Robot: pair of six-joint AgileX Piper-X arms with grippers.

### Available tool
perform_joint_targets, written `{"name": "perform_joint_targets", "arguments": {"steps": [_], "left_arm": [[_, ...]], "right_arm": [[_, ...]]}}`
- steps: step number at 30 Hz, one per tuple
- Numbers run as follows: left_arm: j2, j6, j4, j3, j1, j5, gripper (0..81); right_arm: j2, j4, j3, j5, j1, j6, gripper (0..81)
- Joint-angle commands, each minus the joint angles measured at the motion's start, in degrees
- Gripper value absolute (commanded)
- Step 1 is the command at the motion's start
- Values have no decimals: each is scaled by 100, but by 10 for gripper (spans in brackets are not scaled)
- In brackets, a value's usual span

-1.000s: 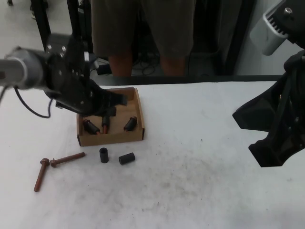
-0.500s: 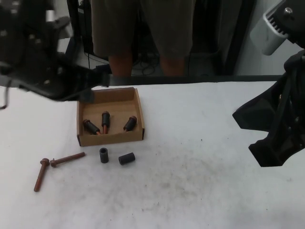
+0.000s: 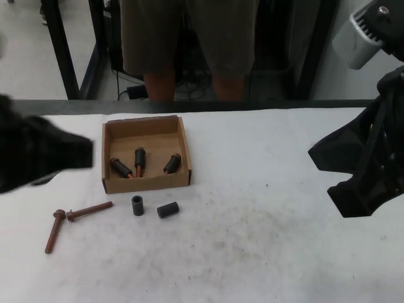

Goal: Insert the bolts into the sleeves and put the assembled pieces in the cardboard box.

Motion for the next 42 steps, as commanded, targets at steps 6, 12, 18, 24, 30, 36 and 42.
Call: {"name": "perform_joint_targets", "arguments": {"steps": [6, 12, 18, 24, 30, 36, 42], "left_arm": [[-840, -62, 678, 106, -47, -405, 8], [-1052, -62, 678, 106, -47, -428, 8], [-1052, -62, 678, 106, -47, -428, 8], [-1051, -50, 678, 106, -47, -428, 8], [-1051, -12, 678, 106, -47, -428, 8], [-1051, 12, 678, 106, -47, -428, 8], [-1051, 85, 678, 106, -47, -428, 8]], "right_arm": [[277, -461, -39, 1, -17, -1204, 0], [1371, -1385, -39, 1, -17, -2522, 1], [2746, -2718, -50, 1, -17, -3949, 249], [3827, -3475, -176, 1, -17, -5070, 323], [4784, -3463, -725, 1, -17, -5537, 315], [5349, -3476, -1258, 1, -17, -5879, 315], [5568, -3457, -1428, 1, -17, -6096, 315]]}}
